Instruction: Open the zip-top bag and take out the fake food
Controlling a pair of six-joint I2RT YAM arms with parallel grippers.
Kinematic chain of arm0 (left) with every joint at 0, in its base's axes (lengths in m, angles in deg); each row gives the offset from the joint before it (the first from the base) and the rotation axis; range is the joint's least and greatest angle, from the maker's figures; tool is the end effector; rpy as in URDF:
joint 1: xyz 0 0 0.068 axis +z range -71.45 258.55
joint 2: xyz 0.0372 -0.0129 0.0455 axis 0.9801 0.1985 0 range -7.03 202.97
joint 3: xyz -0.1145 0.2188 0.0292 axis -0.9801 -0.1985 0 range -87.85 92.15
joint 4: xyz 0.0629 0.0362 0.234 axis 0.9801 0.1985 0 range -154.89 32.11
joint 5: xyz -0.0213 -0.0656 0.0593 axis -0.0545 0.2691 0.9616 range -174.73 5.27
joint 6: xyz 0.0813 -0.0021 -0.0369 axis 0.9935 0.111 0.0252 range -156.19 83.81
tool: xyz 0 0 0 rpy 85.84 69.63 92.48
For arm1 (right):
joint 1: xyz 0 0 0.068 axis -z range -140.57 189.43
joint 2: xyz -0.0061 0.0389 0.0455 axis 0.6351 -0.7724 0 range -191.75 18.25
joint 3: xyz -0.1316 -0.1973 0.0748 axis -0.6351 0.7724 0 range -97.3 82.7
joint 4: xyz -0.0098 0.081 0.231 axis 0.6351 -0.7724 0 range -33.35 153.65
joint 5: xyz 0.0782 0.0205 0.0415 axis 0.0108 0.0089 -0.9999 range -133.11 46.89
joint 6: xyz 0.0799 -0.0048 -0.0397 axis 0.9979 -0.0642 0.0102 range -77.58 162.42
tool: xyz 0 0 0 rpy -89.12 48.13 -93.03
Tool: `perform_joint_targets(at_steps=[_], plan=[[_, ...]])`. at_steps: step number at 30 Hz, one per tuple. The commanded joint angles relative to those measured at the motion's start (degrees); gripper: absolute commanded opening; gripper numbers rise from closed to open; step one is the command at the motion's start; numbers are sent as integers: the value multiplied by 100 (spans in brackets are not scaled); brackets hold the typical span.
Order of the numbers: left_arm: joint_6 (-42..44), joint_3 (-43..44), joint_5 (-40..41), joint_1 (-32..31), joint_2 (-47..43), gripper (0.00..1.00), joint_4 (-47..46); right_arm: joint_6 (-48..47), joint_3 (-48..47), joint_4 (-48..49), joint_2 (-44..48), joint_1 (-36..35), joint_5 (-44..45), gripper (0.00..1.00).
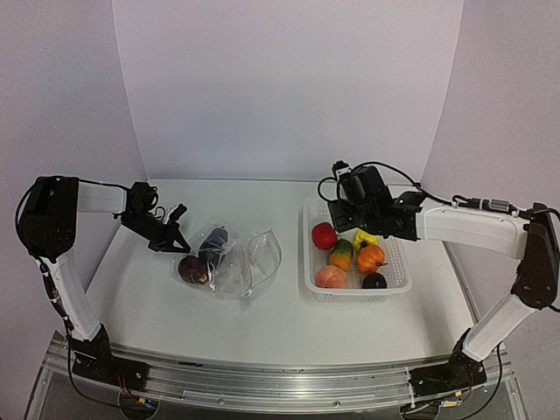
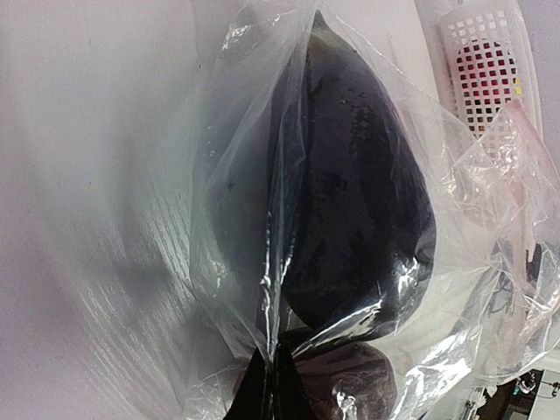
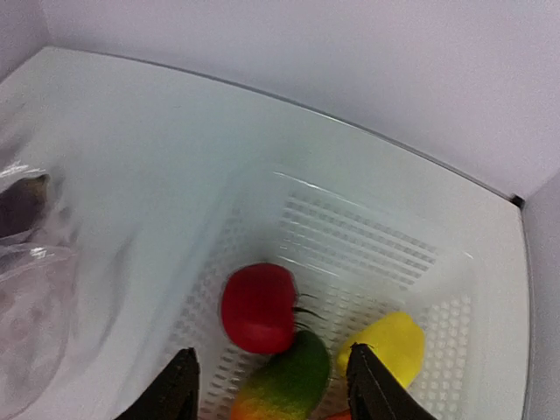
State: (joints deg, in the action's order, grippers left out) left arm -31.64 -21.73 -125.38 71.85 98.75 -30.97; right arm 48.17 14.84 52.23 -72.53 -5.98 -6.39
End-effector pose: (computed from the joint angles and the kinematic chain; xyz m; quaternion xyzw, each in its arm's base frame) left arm 0.3280 -0.0907 0.1157 0.1404 0.9188 -0.3462 0.1275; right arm 0.2935 0.2299 0.2414 -0.1463 0.8394 -0.0599 0.5199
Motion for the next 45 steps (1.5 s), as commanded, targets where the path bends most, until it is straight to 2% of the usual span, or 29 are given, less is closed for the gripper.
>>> perform_joint_targets(at_steps=[1,3,6,8,13,20,27,30,31,37,41,45], plan=[[-90,-122,-93,21,-266,0,-119,3,-727,-238,-486,-237,-3369,47],[-115,-180,-74,21,-308,0,-147,352,-909,-218,-757,-236,-4598,43],[-166,-269,-47,25,-380,0,-196,1007,-1184,-169,-1185,-256,-5458,37],[-198,-311,-66,22,-387,0,-227,1262,-1385,-143,-1507,-286,-5740,35],[-253,-386,-111,22,-418,0,-273,1524,-1902,-103,-2348,-405,-5733,35],[-319,-546,-207,22,-459,0,-366,1466,-3109,-14,-3687,-789,-6219,40],[-402,-769,-628,13,-451,0,-506,1976,-3579,807,-4318,-880,-5951,57],[-402,-806,-787,-15,-415,0,-558,2343,-3649,1058,-4512,-885,-5464,75],[-406,-802,-797,-28,-396,0,-562,2438,-3660,1086,-4559,-885,-5240,78],[-285,-747,-810,-67,-274,0,-526,2913,-3791,1521,-4881,-886,-4244,78],[-131,-689,-808,-81,-131,0,-421,3082,-4253,1825,-5249,-887,-4483,78],[80,-696,-589,-86,-75,0,-343,3178,-3962,3324,-5297,-884,-4985,78]])
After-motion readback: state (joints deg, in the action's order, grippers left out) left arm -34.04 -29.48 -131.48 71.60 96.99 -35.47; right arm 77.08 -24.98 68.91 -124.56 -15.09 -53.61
